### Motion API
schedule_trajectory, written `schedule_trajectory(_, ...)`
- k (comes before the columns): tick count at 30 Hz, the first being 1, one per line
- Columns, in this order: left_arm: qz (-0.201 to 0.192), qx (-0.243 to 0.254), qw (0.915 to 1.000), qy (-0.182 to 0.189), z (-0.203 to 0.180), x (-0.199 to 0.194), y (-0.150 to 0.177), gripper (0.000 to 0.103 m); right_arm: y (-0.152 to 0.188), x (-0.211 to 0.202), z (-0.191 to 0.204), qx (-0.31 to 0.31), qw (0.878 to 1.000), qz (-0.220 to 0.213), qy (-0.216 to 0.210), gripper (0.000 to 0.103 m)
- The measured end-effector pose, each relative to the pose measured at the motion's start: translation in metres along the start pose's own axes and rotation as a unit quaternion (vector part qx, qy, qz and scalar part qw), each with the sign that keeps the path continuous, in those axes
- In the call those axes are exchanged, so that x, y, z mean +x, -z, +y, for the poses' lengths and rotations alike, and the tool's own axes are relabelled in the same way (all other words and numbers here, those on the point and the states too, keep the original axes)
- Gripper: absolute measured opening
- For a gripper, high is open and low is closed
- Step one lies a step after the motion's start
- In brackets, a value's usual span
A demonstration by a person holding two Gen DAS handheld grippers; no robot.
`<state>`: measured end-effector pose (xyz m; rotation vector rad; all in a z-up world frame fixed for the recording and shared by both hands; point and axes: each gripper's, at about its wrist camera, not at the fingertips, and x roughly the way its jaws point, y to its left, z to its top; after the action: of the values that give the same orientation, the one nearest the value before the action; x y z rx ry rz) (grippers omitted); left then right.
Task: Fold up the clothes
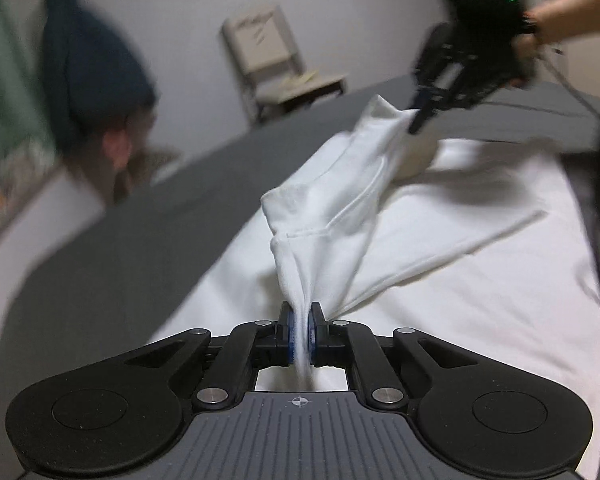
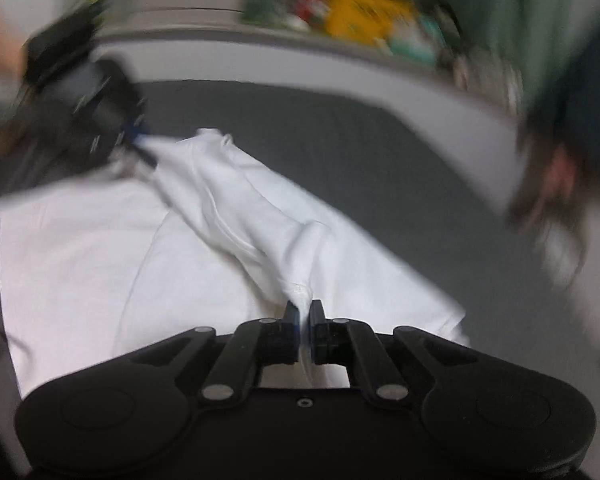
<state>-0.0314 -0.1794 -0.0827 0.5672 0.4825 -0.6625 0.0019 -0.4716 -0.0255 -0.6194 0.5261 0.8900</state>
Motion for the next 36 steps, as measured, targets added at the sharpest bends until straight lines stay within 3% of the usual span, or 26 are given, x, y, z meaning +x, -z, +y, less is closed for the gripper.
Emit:
schedule_trajectory(2, -0.010, 0.043, 0.9989, 0.014, -0.015, -0.016, 0.005, 0.007, 0.011, -0.014, 0.018, -0.048, 0.999, 0.007, -0.006, 0.005)
schedule_trajectory(4, 0.010, 0.065, 0.9973, 0.034, -0.030, -0.019, 0.013, 0.007, 0.025, -0.011, 0.032, -0.071, 0.997, 0.037, -0.016, 0.006)
schedule_trajectory(7, 0.045, 0.086, 0.9947, 0.033, -0.051, -0.013, 0.021, 0.008, 0.041, 0.003, 0.039, -0.056, 0.995, 0.082, -0.023, 0.008)
schedule_trajectory(10, 0.058, 0.073, 0.9953, 0.026, -0.060, -0.013, 0.021, 0.009, 0.046, 0.010, 0.030, -0.011, 0.994, 0.105, -0.032, 0.026)
schedule_trajectory(12, 0.062, 0.053, 0.9960, 0.037, -0.057, -0.017, 0.020, 0.040, 0.046, 0.006, 0.023, 0.011, 0.993, 0.105, -0.050, 0.033)
schedule_trajectory(13, 0.062, 0.039, 0.9963, 0.047, -0.054, -0.021, 0.021, 0.050, 0.046, 0.001, 0.018, 0.028, 0.992, 0.105, -0.067, 0.035)
schedule_trajectory(14, 0.057, 0.027, 0.9967, 0.051, -0.049, -0.023, 0.022, 0.071, 0.046, -0.003, 0.013, 0.045, 0.990, 0.106, -0.084, 0.036)
schedule_trajectory(15, 0.049, 0.016, 0.9974, 0.051, -0.044, -0.030, 0.023, 0.083, 0.046, -0.008, 0.008, 0.063, 0.987, 0.105, -0.101, 0.036)
schedule_trajectory(17, 0.039, -0.022, 0.9979, 0.047, -0.029, -0.036, 0.023, 0.086, 0.049, -0.019, -0.009, 0.116, 0.983, 0.082, -0.116, 0.039)
schedule_trajectory(20, 0.034, -0.109, 0.9930, 0.031, 0.009, -0.036, 0.019, 0.086, 0.044, -0.020, -0.042, 0.226, 0.971, 0.023, -0.076, 0.060)
schedule_trajectory(23, 0.025, -0.225, 0.9737, -0.024, 0.056, -0.025, 0.021, 0.086, 0.044, -0.004, -0.086, 0.352, 0.935, -0.014, -0.029, 0.064)
schedule_trajectory(27, 0.019, -0.367, 0.9282, -0.056, 0.115, -0.004, 0.037, 0.086, 0.042, 0.038, -0.140, 0.446, 0.894, 0.020, 0.026, 0.064)
schedule_trajectory(30, 0.026, -0.438, 0.8960, -0.068, 0.144, 0.012, 0.052, 0.086, 0.038, 0.068, -0.163, 0.441, 0.893, 0.073, 0.052, 0.064)
schedule_trajectory(31, 0.029, -0.452, 0.8889, -0.071, 0.151, 0.018, 0.057, 0.086, 0.037, 0.077, -0.168, 0.435, 0.895, 0.086, 0.048, 0.064)
schedule_trajectory(34, 0.037, -0.477, 0.8760, -0.057, 0.164, 0.031, 0.070, 0.086, 0.034, 0.095, -0.172, 0.402, 0.909, 0.109, 0.011, 0.064)
schedule_trajectory(36, 0.048, -0.480, 0.8750, -0.044, 0.167, 0.040, 0.076, 0.085, 0.035, 0.103, -0.172, 0.379, 0.916, 0.129, -0.005, 0.064)
